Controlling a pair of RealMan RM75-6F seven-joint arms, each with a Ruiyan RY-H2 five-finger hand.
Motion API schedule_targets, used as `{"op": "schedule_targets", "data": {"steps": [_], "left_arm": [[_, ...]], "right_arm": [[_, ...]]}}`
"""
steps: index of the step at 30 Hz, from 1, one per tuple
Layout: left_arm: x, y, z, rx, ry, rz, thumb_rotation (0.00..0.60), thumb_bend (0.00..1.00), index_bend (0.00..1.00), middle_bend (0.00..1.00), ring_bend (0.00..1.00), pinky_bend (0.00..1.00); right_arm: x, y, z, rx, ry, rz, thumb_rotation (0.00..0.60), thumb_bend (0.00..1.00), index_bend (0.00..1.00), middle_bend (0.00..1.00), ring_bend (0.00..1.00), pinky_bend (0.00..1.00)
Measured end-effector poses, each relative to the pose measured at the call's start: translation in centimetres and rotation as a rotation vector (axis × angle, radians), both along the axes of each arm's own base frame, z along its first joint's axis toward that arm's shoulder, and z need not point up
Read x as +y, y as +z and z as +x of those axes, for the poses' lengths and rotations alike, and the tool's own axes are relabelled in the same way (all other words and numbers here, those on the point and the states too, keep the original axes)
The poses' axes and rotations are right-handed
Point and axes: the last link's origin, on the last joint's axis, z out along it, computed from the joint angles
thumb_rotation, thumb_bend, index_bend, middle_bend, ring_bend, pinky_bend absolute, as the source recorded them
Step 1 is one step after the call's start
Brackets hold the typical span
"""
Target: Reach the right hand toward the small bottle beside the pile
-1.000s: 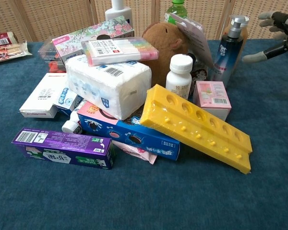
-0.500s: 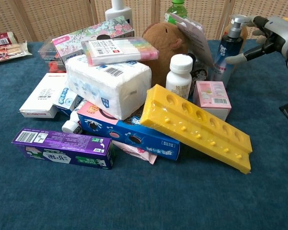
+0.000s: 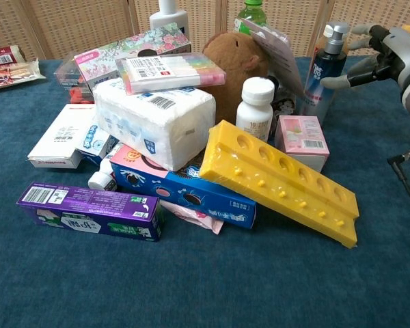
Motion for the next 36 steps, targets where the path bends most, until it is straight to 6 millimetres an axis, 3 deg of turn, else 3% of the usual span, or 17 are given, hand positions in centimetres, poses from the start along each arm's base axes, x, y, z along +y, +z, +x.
{"op": "schedule_targets", "data": {"steps": [4, 10, 22, 29, 36], "left_arm": [[-0.1, 0.2, 0.0, -0.001, 0.001, 0.007, 0.6, 0.0, 0.0, 0.0, 0.0, 0.0], [-0.1, 0.2, -0.1, -0.002, 0.001, 0.003, 0.6, 0.0, 0.0, 0.0, 0.0, 0.0], [0.0, -0.2, 0.1, -0.007, -0.012, -0.017, 0.6, 0.0, 0.0, 0.0, 0.0, 0.0], [-0.1, -0.2, 0.3, -0.013, -0.023, -0.02, 0.6, 0.0, 0.0, 0.0, 0.0, 0.0], [-0.3, 0.0, 0.5, -0.017, -0.033, -0.02, 0.6, 0.0, 0.0, 0.0, 0.0, 0.0]], "right_arm": [[0.1, -0.4, 0.0, -0.008, 0.006, -0.006, 0.6, 0.0, 0.49, 0.87, 0.77, 0.92], [0.3, 0.5, 0.0, -0.015, 0.018, -0.055, 0.6, 0.0, 0.57, 0.92, 0.8, 0.94], [1.1, 5.7, 0.9, -0.026, 0.059, -0.154, 0.6, 0.0, 0.57, 0.92, 0.8, 0.94], [1.6, 9.8, 2.8, -0.024, 0.099, -0.219, 0.6, 0.0, 0.57, 0.92, 0.8, 0.94], [2.1, 12.6, 4.8, -0.015, 0.13, -0.265, 0.6, 0.0, 0.57, 0.92, 0.8, 0.94]]}}
